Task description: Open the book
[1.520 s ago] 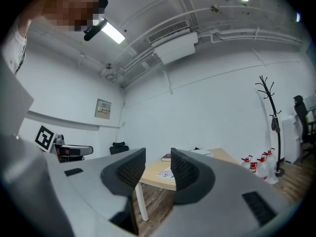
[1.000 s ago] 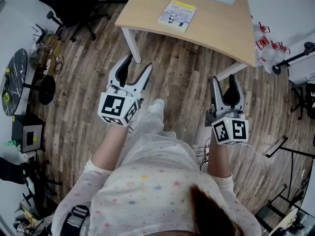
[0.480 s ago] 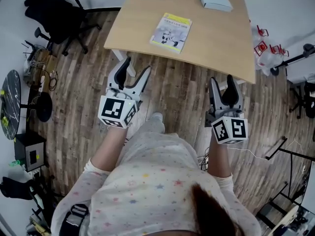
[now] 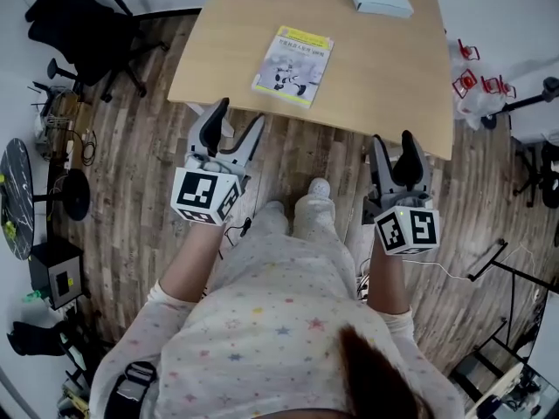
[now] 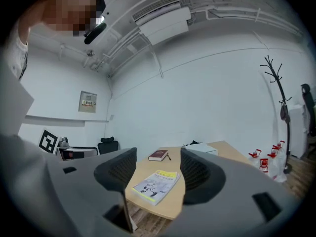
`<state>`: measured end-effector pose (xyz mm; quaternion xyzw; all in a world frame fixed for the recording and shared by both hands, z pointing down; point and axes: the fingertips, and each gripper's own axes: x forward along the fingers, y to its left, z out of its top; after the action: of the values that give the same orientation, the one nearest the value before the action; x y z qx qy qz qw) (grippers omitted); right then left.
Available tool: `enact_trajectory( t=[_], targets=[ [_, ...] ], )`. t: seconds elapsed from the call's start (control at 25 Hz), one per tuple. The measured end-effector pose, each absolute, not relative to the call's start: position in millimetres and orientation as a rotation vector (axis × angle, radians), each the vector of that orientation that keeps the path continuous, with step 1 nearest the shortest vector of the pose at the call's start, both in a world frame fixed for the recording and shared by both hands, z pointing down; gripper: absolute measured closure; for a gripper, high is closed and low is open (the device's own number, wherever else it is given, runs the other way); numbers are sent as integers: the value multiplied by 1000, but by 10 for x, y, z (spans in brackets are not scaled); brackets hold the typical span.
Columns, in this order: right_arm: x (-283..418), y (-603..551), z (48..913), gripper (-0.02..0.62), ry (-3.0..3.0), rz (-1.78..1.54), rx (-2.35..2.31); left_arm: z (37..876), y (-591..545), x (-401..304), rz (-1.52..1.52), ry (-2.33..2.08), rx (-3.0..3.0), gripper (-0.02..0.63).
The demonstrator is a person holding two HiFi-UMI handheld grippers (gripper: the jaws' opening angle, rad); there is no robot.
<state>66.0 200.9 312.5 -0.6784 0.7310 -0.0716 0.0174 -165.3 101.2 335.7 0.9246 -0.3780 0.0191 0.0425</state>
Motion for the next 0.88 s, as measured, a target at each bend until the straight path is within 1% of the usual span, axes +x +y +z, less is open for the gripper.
enact_trajectory(
  t=[0.48,0.88],
  targets=[
    [1477,1100,3021,337,2460,-197,-1871,3328,497,-911,41,-1382,2713,353],
    [1720,672,3218,339,2516,-305,-1759,3465,354,-745,117,-1492,2617,353]
  ],
)
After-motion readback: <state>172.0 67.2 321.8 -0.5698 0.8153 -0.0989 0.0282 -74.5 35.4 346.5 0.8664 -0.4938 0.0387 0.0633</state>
